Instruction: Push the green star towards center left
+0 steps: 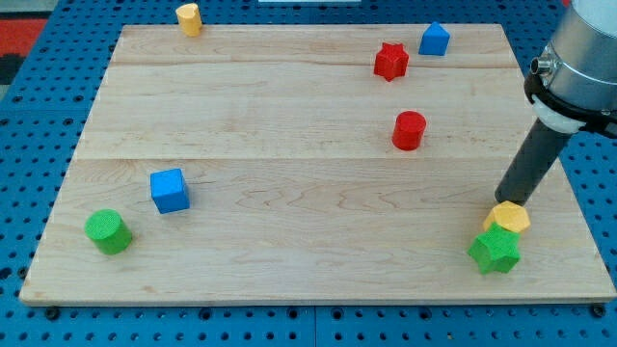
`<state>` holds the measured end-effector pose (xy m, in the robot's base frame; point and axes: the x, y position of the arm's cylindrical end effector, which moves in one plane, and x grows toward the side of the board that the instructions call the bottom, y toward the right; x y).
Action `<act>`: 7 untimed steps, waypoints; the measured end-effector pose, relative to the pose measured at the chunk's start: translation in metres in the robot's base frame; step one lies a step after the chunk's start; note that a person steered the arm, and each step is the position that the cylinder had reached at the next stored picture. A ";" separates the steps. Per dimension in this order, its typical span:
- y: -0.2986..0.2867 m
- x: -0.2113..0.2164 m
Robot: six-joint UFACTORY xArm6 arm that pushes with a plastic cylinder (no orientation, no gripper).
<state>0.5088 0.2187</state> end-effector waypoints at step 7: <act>-0.121 0.053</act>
<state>0.5620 0.0982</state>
